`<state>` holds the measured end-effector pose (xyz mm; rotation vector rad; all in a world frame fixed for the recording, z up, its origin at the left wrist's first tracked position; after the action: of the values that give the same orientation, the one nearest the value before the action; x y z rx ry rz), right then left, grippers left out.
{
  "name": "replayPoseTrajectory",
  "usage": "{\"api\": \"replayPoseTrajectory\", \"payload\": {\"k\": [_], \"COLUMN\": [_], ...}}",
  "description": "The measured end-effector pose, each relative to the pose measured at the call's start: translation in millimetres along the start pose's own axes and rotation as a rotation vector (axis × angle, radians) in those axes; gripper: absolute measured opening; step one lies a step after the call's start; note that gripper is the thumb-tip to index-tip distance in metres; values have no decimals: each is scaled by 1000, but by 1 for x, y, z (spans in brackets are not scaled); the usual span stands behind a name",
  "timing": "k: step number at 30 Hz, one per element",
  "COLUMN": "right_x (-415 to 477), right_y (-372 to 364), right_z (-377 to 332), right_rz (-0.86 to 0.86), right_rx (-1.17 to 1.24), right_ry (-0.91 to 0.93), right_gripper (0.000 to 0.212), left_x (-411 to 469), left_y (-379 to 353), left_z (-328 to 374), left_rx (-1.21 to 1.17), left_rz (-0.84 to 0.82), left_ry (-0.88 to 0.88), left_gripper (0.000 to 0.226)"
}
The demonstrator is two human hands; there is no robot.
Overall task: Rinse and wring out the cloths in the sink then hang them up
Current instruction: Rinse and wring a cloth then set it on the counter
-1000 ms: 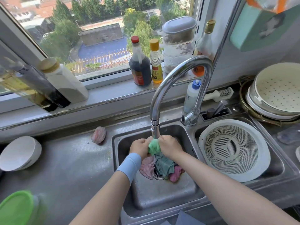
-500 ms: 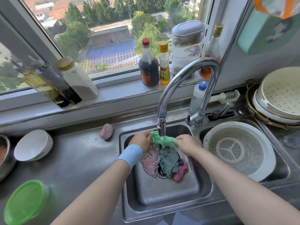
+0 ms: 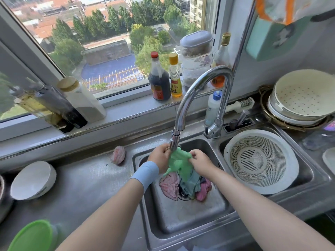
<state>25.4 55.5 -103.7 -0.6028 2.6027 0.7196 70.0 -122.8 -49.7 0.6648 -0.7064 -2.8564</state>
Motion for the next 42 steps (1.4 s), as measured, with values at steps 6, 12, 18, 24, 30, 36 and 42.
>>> {"api": "replayPoseTrajectory", "payload": {"k": [6, 12, 18, 24, 30, 36, 42], "right_x": [-5, 2, 10, 10, -3, -7, 14], "right_y": [-7, -19, -10, 8, 9, -19, 6], "right_z": [-8, -7, -7, -6, 15, 8, 21], "right_rz": [-154, -76, -50, -160, -165, -303, -193], "right_rx": [45, -217, 88, 58, 42, 140, 379], "right_ry": [38, 90, -18, -45, -69, 93, -129], "right_gripper": [20, 14, 25, 7, 12, 26, 11], "left_x": [-3, -1, -3, 0, -7, -7, 13], "left_y": [22, 24, 43, 42, 29, 8, 31], "left_z": [-10, -8, -35, -41, -25, -5, -8], "left_rx": [-74, -165, 150, 251, -276, -478, -20], "left_rz": [-18, -92, 56, -23, -16, -206, 74], "left_ry": [14, 55, 80, 148, 119, 117, 26], "left_gripper": [22, 21, 26, 15, 15, 11, 33]}}
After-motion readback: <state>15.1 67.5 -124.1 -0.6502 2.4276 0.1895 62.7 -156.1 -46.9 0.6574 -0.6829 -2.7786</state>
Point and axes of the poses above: each hand's wrist, its own x-axis towards the middle knuckle, its own y-axis out of the back of the hand, z = x × y, the point moved 1 cm from there along x, towards the middle knuckle, and after that the axes turned 1 degree about -y, right-handed, at the moved point
